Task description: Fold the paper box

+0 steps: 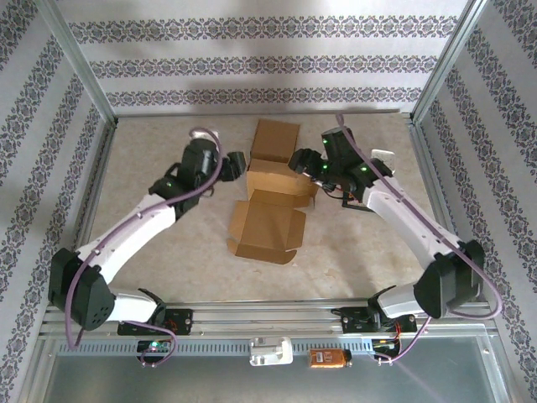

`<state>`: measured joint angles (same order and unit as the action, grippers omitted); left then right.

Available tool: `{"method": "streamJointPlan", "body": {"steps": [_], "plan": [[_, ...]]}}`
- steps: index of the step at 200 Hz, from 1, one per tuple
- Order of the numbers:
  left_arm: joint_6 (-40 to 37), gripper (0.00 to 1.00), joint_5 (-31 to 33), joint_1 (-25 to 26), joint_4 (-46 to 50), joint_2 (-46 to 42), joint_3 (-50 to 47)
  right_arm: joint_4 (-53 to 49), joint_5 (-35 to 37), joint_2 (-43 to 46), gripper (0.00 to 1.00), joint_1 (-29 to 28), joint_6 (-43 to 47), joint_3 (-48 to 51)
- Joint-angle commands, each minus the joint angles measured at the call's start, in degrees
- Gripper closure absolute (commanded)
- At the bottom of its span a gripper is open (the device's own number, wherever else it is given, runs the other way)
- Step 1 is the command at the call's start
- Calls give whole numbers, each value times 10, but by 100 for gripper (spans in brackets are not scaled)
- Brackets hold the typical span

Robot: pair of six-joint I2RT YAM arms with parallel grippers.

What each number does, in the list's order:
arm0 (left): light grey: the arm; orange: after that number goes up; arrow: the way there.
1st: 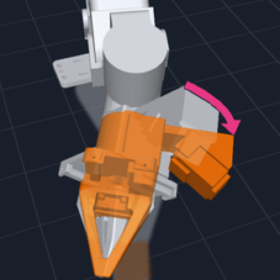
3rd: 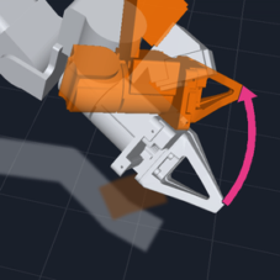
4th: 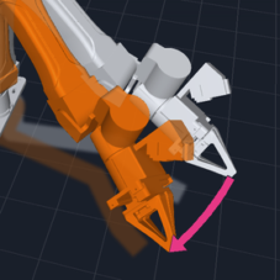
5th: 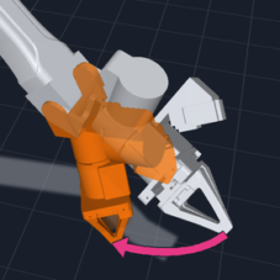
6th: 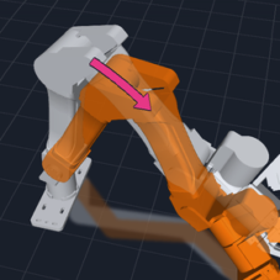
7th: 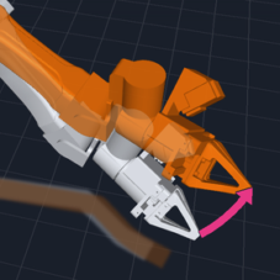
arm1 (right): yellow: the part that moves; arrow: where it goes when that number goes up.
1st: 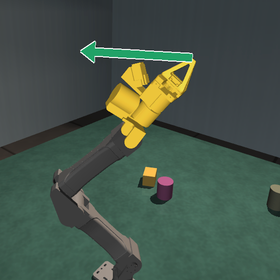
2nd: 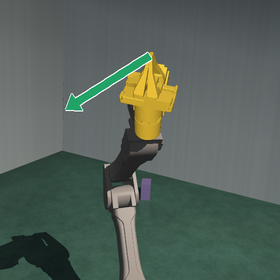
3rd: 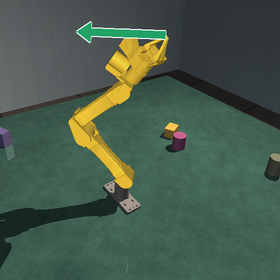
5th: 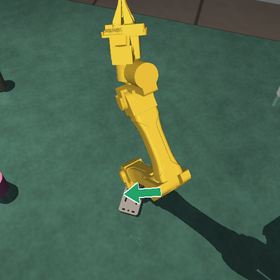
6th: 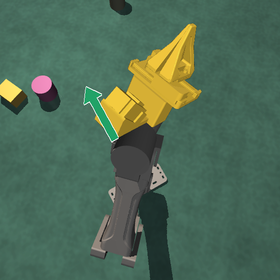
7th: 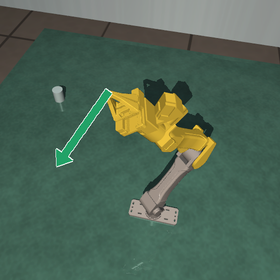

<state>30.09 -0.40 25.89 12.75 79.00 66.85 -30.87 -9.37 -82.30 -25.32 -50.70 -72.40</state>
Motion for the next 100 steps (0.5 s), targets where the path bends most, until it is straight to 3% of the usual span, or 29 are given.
{"method": "streamJointPlan", "body": {"steps": [1,26,55,100], "plan": [[32,35,-144,-38,113,58,61,15,-1,-24,17,-1,-34,-12],[-1,29,-194,-56,137,125,125,42,-4,-46,15,4,-45,-4],[11,25,-264,-70,111,192,163,63,-15,-70,17,4,-49,-8],[53,29,-324,-71,63,245,171,93,-32,-87,22,5,-53,1]]}}
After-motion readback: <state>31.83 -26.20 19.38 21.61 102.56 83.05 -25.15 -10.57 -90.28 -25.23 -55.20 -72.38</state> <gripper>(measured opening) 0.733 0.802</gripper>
